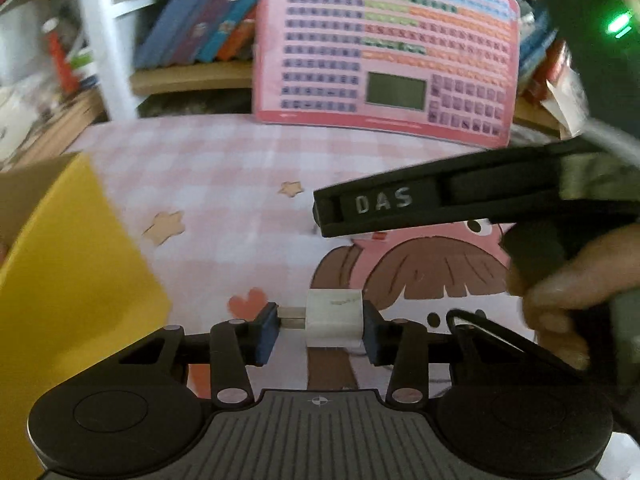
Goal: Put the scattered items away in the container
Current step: 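Close the right gripper on the white-red card box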
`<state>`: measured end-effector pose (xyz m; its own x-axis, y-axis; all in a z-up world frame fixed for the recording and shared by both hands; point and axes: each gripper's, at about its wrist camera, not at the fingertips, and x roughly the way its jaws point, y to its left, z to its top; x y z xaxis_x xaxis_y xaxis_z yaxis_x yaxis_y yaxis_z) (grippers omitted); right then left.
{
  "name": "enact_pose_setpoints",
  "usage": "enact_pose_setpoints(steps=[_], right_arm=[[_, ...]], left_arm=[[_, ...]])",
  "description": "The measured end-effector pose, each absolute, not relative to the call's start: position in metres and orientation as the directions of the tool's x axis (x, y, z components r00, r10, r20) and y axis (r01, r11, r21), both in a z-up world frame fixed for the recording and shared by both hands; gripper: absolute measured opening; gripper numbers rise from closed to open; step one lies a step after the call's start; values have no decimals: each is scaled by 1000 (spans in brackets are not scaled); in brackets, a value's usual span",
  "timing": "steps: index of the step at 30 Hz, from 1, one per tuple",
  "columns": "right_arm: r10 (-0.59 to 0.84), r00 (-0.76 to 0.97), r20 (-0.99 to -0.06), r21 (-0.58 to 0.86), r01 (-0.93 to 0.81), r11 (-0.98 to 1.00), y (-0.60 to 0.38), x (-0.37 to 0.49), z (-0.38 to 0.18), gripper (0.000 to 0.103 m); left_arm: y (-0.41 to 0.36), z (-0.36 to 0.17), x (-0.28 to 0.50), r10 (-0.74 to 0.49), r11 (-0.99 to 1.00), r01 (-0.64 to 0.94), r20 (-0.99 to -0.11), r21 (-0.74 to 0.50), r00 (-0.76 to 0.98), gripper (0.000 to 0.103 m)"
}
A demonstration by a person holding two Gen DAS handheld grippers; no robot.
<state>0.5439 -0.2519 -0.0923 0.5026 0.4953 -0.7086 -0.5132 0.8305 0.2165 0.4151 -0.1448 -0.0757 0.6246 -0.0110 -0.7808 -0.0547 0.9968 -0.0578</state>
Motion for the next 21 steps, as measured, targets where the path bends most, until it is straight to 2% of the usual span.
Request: enact_pose_setpoints(steps=[3, 5, 7, 13, 21], right_arm=[[475, 513, -715, 162, -539, 827, -239, 541, -102, 75], [440, 557, -704, 67, -566, 822, -230, 535, -107, 64], [417, 584, -696, 2, -579, 815, -227, 529, -109, 58], [423, 561, -711, 34, -574, 818, -238, 521, -104, 57], [463, 528, -712, 136, -542, 829, -264, 480, -83, 57]], left_arm=[[-137, -68, 400, -12, 993, -84, -774, -84, 632, 41], [-132, -65, 392, -10, 991, -98, -773, -94, 634, 41], [-128, -61, 385, -4, 990, -105, -771, -93, 637, 41], [-123, -53, 371, -10, 988, -112, -767, -107, 641, 41], [-131, -37, 349, -50, 993, -48, -745, -110, 665, 41]])
